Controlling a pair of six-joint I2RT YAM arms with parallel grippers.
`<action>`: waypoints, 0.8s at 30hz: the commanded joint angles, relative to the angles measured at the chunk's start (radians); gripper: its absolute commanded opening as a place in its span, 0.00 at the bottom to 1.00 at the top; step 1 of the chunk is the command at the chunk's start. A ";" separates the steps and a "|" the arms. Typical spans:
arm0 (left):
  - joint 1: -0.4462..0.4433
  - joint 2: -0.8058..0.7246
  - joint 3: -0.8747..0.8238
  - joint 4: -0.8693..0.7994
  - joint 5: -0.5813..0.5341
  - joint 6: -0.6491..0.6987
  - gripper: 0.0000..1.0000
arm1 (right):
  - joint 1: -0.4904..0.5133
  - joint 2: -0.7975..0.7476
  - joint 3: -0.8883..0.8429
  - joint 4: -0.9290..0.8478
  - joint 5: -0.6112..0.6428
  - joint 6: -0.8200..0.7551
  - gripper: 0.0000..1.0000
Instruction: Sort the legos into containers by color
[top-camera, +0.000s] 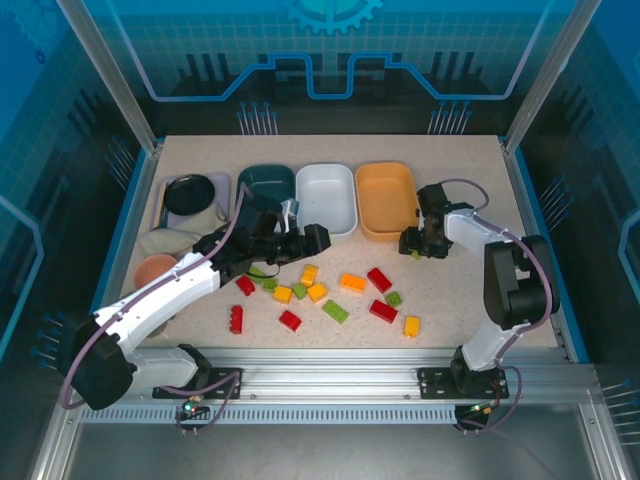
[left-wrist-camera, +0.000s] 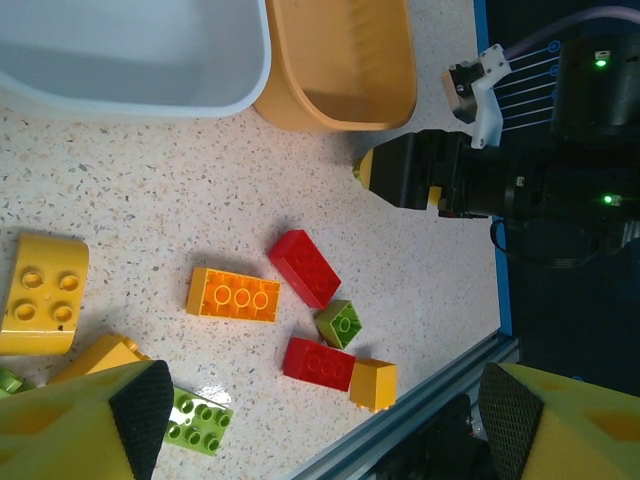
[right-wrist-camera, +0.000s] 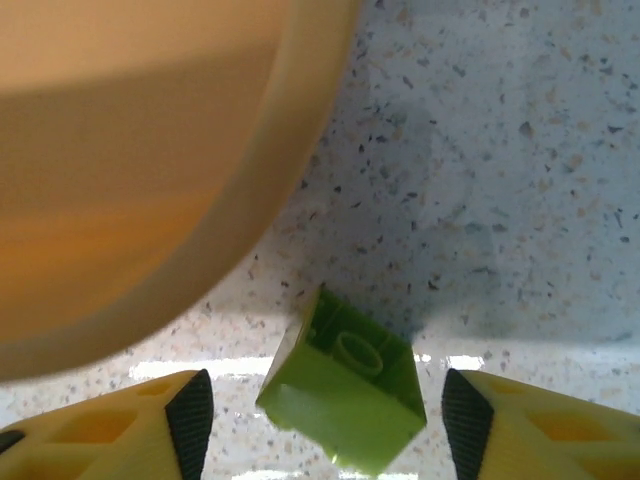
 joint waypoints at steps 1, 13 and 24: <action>-0.012 -0.009 0.026 -0.007 -0.018 -0.011 0.84 | -0.008 0.018 0.019 0.003 0.005 0.004 0.59; -0.021 -0.005 0.034 -0.016 -0.021 0.001 0.84 | -0.008 -0.033 -0.024 -0.019 0.028 0.027 0.31; -0.046 0.012 0.123 -0.064 -0.038 0.028 0.84 | 0.073 -0.301 0.014 -0.180 0.049 0.058 0.28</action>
